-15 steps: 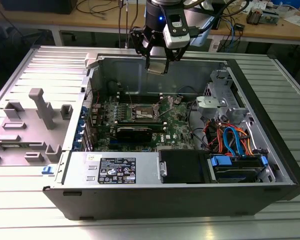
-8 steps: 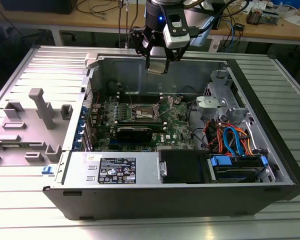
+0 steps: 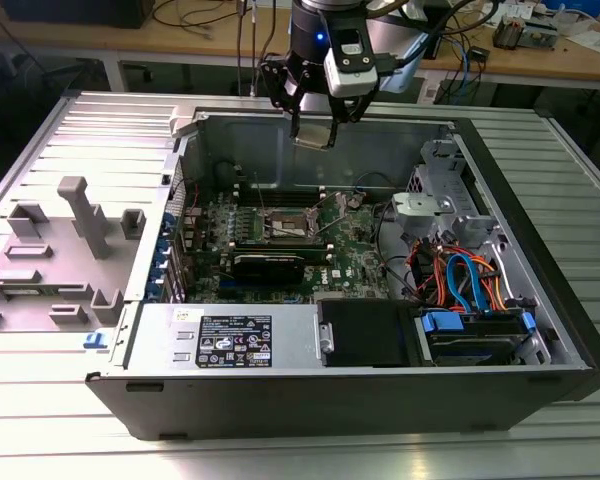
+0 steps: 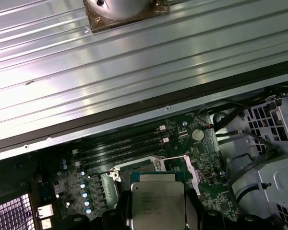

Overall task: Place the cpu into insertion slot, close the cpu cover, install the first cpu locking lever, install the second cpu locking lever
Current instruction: 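Place the cpu into insertion slot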

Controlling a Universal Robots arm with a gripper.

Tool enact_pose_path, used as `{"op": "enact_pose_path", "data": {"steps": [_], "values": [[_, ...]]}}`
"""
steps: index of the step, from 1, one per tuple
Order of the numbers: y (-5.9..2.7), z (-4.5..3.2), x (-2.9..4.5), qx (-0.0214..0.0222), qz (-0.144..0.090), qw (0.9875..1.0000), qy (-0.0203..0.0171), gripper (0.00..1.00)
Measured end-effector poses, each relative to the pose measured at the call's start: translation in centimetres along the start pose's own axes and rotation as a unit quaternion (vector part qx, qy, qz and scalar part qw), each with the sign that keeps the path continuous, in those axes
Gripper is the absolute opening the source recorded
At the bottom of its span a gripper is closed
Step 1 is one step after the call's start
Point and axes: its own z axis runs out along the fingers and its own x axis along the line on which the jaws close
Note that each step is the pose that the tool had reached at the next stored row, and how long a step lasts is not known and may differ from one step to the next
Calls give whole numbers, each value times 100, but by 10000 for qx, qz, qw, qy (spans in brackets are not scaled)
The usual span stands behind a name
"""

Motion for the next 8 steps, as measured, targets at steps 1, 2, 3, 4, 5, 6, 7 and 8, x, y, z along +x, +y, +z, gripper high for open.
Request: {"op": "enact_pose_path", "data": {"steps": [1, 2, 3, 4, 5, 6, 7, 8], "values": [[-1, 2, 4, -1, 41, 10000, -4, 55], [-3, 4, 9, -2, 93, 10000, -8, 55], [-3, 4, 9, -2, 96, 10000, -8, 55], [-3, 4, 10, -2, 97, 10000, -8, 55], [-3, 4, 10, -2, 97, 10000, -9, 55], [-3, 4, 10, -2, 98, 10000, -9, 55], [-3, 4, 10, -2, 98, 10000, -8, 55], [-3, 4, 10, -2, 98, 10000, -9, 55]]}}
